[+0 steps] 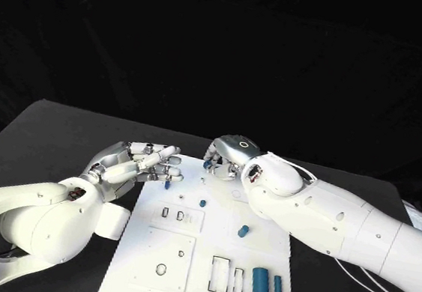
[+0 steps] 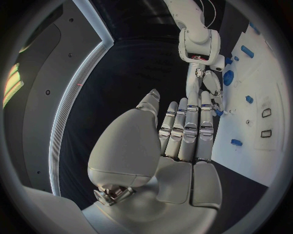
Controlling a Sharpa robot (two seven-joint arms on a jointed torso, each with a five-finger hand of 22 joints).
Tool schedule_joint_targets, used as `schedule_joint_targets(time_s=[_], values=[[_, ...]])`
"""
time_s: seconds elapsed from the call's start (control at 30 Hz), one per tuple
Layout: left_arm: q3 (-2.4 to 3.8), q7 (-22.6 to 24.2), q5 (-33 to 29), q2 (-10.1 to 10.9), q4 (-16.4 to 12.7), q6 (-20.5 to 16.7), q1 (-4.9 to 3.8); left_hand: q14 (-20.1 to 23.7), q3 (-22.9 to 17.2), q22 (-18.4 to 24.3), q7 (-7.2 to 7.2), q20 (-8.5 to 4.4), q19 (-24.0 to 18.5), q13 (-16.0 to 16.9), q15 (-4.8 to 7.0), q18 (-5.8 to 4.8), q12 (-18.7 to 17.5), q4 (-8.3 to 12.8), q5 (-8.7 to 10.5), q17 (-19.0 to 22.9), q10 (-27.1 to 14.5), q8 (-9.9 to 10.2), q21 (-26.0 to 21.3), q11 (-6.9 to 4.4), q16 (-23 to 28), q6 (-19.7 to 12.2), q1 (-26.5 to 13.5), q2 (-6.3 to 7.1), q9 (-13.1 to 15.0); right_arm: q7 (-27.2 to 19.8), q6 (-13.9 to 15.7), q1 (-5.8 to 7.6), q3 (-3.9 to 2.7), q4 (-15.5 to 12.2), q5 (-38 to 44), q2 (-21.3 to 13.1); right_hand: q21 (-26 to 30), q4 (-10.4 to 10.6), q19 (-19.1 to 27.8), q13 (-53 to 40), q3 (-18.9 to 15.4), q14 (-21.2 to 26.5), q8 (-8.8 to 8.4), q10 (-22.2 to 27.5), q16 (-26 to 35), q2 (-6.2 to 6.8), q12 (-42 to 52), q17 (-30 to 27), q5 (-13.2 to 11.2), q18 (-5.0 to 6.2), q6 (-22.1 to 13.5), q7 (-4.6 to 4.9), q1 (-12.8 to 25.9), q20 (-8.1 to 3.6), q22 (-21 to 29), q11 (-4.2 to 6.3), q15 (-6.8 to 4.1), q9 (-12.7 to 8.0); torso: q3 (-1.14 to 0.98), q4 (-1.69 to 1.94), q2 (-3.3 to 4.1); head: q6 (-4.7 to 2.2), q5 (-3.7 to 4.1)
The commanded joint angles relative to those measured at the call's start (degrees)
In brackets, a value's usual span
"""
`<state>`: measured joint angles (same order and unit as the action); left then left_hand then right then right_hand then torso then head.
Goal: Assemble the parts on the task board
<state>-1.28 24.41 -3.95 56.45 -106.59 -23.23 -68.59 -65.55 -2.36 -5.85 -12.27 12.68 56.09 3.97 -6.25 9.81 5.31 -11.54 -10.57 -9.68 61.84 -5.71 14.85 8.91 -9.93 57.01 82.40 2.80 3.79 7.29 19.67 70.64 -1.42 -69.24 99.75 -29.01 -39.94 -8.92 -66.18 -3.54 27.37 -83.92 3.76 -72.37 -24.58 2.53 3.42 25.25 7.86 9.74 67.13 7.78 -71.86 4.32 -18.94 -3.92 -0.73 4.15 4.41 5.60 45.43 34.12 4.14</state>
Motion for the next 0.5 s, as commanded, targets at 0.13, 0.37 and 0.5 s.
schedule_joint_targets(time_s=[0.13, 0.37, 0.5], values=[[0.05, 0.1, -0.1, 0.1, 0.0, 1.2, -0.15, 0.0, 0.0, 0.0, -0.38, 0.06, 0.2, 0.0, -0.18, 0.68, -0.2, 0.3, 0.25, -0.1, 0.1, 0.2, -0.4, 0.43, 0.3, 0.0, -0.1, -0.01, -0.1, 1.3, 0.1, -0.41, 0.25, -1.2, 1.3, -1.0, -0.3, 0.4, 0.4, -0.1, 0.1, -0.9, 0.05, 0.1, -0.5, 0.63, 0.1, 0.1, -0.1, 0.71, 0.3, -0.02, -0.1, 0.14, -0.1, 0.07, -0.36, 0.1, 0.05, -0.11, 0.06, -0.17, -0.07], [0.05, 0.1, -0.1, 0.3, 0.1, 1.2, -0.17, 0.0, 0.0, 0.0, -0.38, 0.06, 0.2, 0.0, -0.18, 0.68, -0.2, 0.3, 0.25, -0.1, 0.1, 0.2, -0.4, 0.43, 0.3, 0.0, -0.1, -0.01, -0.1, 1.3, 0.2, -0.42, 0.24, -2.0, 1.3, -1.6, -0.3, 0.4, 0.4, -0.1, 0.1, -1.0, 0.06, 0.1, -0.5, 0.72, 0.1, 0.2, -0.1, 0.71, 0.3, -0.03, -0.1, 0.15, -0.2, 0.07, -0.36, 0.1, 0.08, -0.06, 0.13, -0.19, -0.16], [0.05, 0.0, -0.1, 0.3, 0.2, 1.2, -0.19, -0.1, 0.0, 0.1, -0.36, 0.07, 0.2, 0.0, -0.18, 0.68, -0.3, 0.3, 0.25, -0.1, 0.1, 0.2, -0.4, 0.43, 0.4, 0.0, -0.1, -0.03, 0.0, 1.4, -0.2, -0.42, 0.24, -1.9, 1.3, -1.7, -0.4, 0.5, 0.4, -0.1, 0.1, -0.9, 0.06, 0.1, -0.6, 0.80, 0.1, 0.2, -0.1, 0.71, 0.3, -0.03, -0.1, 0.15, -0.2, 0.08, -0.36, 0.1, 0.08, 0.01, 0.11, -0.25, 0.04]])
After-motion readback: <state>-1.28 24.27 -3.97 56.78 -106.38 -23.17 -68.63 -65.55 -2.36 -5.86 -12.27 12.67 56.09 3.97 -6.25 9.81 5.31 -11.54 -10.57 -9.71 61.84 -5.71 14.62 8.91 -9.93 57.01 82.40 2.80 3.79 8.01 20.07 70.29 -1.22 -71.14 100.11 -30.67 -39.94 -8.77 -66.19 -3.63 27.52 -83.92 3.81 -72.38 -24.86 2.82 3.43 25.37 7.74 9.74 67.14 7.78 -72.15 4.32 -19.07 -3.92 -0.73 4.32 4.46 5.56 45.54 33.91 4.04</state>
